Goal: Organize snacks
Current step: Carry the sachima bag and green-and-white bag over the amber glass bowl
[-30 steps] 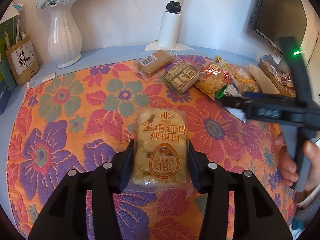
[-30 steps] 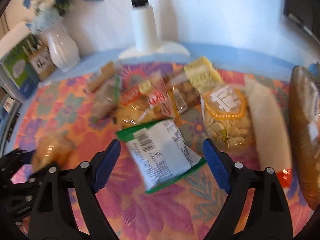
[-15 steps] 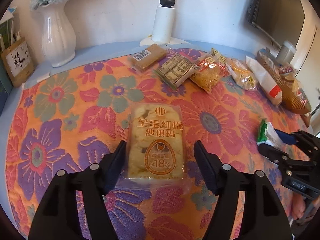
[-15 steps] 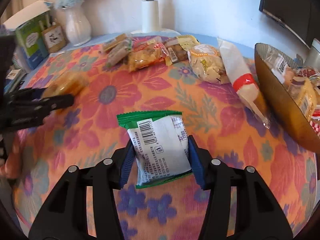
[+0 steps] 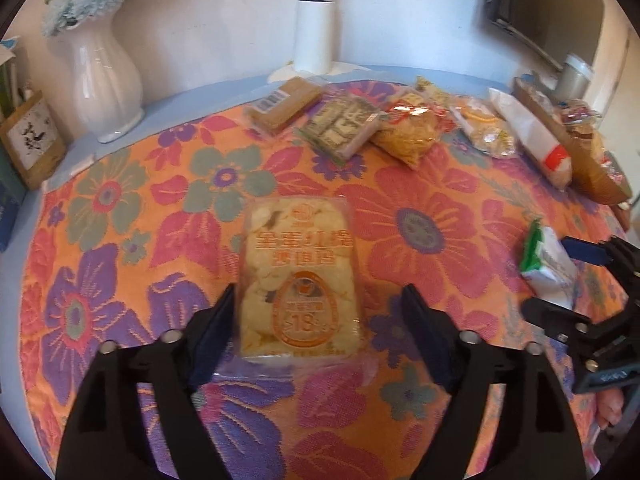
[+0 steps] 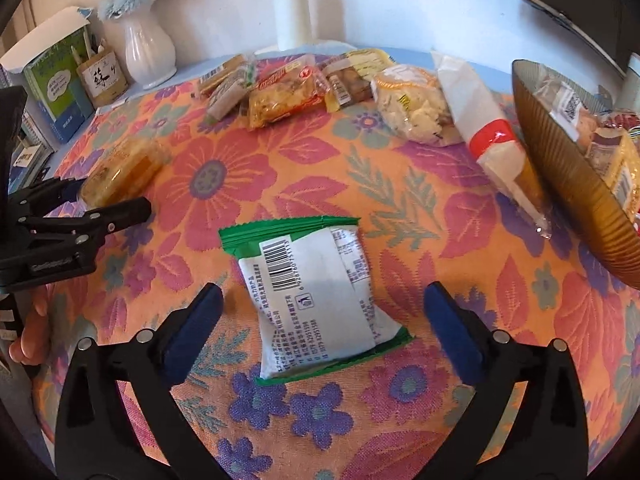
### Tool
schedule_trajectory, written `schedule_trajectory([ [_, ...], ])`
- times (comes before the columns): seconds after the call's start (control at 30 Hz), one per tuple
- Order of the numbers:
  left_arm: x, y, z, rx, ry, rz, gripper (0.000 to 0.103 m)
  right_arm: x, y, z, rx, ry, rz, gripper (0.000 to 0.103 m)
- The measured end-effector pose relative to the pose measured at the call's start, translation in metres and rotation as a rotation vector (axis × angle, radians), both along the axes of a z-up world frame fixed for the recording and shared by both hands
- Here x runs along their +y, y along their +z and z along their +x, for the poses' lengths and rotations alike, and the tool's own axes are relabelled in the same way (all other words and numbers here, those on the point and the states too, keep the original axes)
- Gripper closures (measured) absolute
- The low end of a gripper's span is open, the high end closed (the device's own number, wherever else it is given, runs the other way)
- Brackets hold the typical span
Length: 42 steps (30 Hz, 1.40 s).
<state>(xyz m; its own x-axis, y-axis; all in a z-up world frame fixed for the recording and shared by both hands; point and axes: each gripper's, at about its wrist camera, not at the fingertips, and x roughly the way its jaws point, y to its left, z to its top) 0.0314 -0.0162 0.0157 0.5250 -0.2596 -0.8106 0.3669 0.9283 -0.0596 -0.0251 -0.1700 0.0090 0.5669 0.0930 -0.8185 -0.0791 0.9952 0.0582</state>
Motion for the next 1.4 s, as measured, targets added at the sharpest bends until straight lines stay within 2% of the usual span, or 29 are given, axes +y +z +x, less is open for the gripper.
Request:
schedule_trajectory([
  [0.33,0.0,0.002,-0.003,-0.037,0.025,0.023,0.027,-0.006,0.001,-0.002,-0.005,0.0,0.039,0.003],
  [0.43,-0.004,-0.002,0.002,-0.039,0.054,0.072,0.05,-0.006,0.002,-0.002,-0.007,-0.002,0.038,0.003],
  [0.47,-0.008,-0.001,0.001,-0.051,0.052,0.092,0.052,-0.005,0.002,-0.001,-0.009,-0.006,0.027,0.012],
  [0.5,-0.012,-0.002,0.0,-0.064,0.047,0.116,0.054,-0.003,0.003,-0.002,-0.02,-0.015,0.005,0.03],
  [0.53,-0.016,-0.002,-0.002,-0.078,0.043,0.141,0.055,-0.003,0.005,-0.004,-0.036,-0.019,0.001,0.038],
  [0.57,-0.019,-0.002,-0.004,-0.09,0.041,0.162,0.055,-0.003,0.007,-0.008,-0.052,-0.009,0.011,0.051],
  [0.67,-0.025,0.001,-0.01,-0.118,0.025,0.193,0.057,-0.004,0.009,-0.011,-0.063,-0.002,0.021,0.052],
  [0.8,-0.028,0.013,-0.021,-0.1,0.01,0.141,0.057,-0.009,0.017,-0.02,-0.09,0.028,0.089,0.052],
  [0.97,-0.058,0.058,-0.044,-0.158,-0.083,0.033,0.057,-0.048,0.021,-0.047,-0.108,0.009,0.29,0.052],
  [1.03,-0.075,0.073,-0.046,-0.176,-0.121,0.004,0.057,-0.073,0.018,-0.055,-0.077,0.014,0.429,0.052],
  [1.1,-0.094,0.087,-0.047,-0.182,-0.163,-0.025,0.057,-0.095,0.02,-0.062,-0.061,0.012,0.514,0.052],
  [1.2,-0.131,0.107,-0.047,-0.207,-0.24,-0.05,0.057,-0.126,0.039,-0.077,-0.11,0.006,0.58,0.052],
  [1.4,-0.207,0.127,-0.034,-0.24,-0.361,-0.059,0.057,-0.184,0.089,-0.087,-0.244,-0.088,0.584,0.052],
])
